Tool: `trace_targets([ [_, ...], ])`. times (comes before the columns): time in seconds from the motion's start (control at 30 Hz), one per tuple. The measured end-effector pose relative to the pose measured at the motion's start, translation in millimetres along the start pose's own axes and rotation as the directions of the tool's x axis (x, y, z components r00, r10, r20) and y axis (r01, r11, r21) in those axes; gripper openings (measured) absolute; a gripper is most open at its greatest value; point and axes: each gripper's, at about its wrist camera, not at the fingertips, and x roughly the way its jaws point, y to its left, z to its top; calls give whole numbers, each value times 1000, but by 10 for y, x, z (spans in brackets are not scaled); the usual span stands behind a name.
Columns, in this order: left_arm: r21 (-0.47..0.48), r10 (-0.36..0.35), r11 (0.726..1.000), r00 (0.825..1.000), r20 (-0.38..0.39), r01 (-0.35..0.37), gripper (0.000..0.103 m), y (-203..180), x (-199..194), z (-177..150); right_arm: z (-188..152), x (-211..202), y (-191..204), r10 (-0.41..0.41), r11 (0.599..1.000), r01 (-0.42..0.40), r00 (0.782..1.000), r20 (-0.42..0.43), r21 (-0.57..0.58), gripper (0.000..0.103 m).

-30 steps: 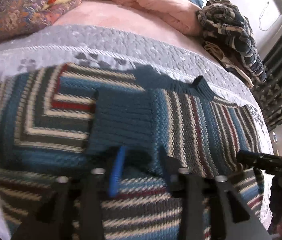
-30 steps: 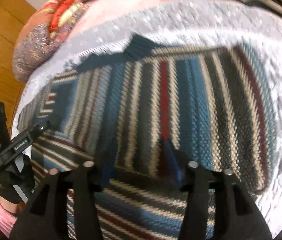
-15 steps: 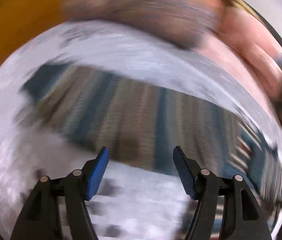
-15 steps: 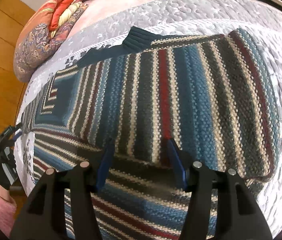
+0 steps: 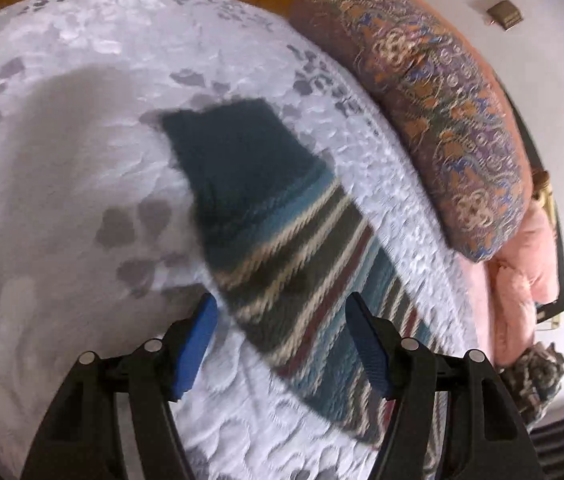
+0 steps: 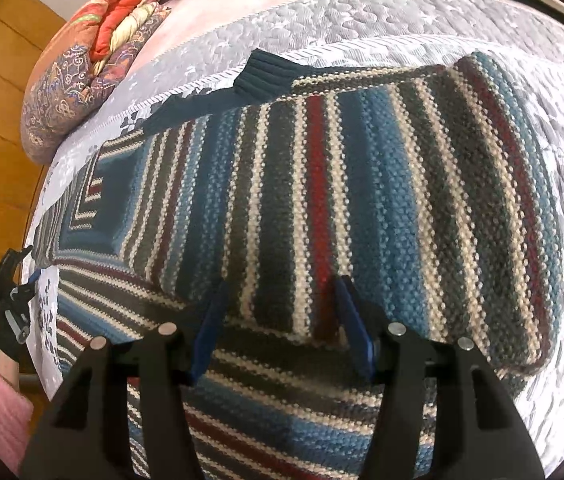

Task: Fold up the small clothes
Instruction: 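Grasp the other sleeve with the left tool and fold it across the body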

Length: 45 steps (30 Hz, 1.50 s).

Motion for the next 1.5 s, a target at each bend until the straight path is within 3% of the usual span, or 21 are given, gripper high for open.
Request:
trace_targets([
  [0.07, -16, -38, 999, 999, 12, 39, 64, 40, 1, 47, 2, 11, 8, -4, 1000, 4, 1000, 1, -4, 57],
  [0.13, -29, -63, 998, 998, 21, 63, 54, 70, 16, 85, -1, 22, 25, -9, 1000, 9, 1000, 4, -13, 59],
  [0.2, -18, -61, 998, 998, 26, 62, 36, 64, 44, 100, -8, 31, 50, -22, 999, 22, 1000, 6, -27, 60],
  [0.4, 4, -48, 999, 997, 58, 48, 15, 35, 16, 93, -17, 39, 70, -34, 999, 34, 999, 9, -40, 61],
  [0.57, 101, -39, 994, 993, 112, 28, 13, -240, -136, 48, -16, 34, 60, -24, 999, 25, 1000, 9, -32, 61],
  [0.8, 254, -137, 962, 982, 130, 101, 12, -876, -350, -189, -24, 25, 52, -20, 999, 21, 1000, 9, -31, 60],
  [1.2, 410, -294, 873, 956, 10, 265, 12, -1852, -358, -917, -27, 16, 49, -18, 999, 19, 1000, 8, -31, 60],
  [1.5, 523, -344, 766, 925, -158, 374, 12, -2570, -204, -1831, -28, 13, 52, -15, 1000, 15, 1000, 9, -28, 60],
])
